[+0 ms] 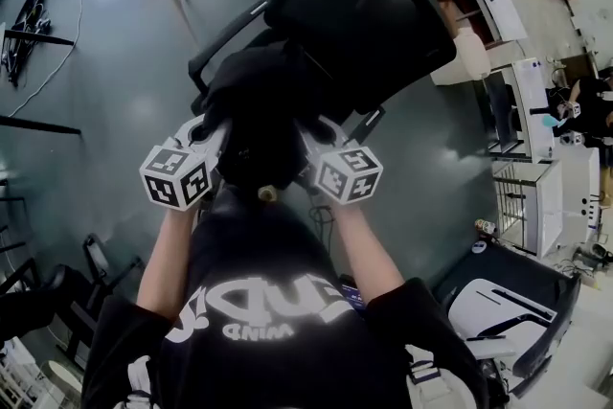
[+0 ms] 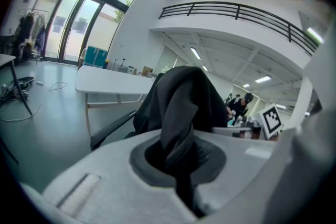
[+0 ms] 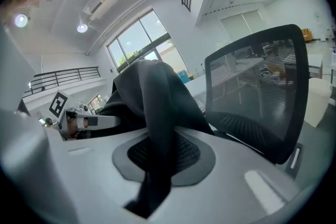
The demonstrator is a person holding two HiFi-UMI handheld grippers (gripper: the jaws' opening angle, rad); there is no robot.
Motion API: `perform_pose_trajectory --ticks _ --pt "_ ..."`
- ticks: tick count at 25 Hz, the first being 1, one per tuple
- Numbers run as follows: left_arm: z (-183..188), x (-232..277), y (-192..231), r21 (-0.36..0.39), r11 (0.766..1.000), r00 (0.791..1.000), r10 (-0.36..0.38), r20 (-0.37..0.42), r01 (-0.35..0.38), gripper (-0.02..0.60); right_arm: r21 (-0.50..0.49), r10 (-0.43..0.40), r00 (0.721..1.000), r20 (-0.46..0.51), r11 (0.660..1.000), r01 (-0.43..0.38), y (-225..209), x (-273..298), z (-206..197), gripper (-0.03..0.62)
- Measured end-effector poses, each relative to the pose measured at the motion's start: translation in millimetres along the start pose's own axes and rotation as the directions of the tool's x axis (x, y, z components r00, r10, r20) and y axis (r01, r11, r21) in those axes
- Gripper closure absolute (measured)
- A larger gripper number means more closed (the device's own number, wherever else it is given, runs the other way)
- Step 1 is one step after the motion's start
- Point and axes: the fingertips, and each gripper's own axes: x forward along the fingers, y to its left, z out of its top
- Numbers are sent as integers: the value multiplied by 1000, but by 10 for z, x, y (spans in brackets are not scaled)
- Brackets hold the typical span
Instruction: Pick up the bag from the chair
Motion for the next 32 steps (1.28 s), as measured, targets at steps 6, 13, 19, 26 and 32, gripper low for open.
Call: perform_pose_trajectory --ticks 6,13,19,26,32 --pt "-58 -477 -205 -3 1000 1000 -1 21 1 575 4 44 999 9 999 -44 414 -240 -108 546" --pt "-207 -1084 -356 3 999 999 -40 25 40 575 0 54 998 35 999 -54 952 -474 -350 548" --pt "-396 -1605 -468 34 996 997 -79 24 79 575 8 29 997 72 1000 -30 1436 -728 -619 546" --pt "-711 -2173 -677 47 991 992 -124 25 123 574 3 -18 996 89 1000 17 1923 -1129 -1008 546" --pt "-968 -2577 -911 66 987 988 -150 21 149 574 7 -52 993 106 999 52 2270 -1474 -1291 546"
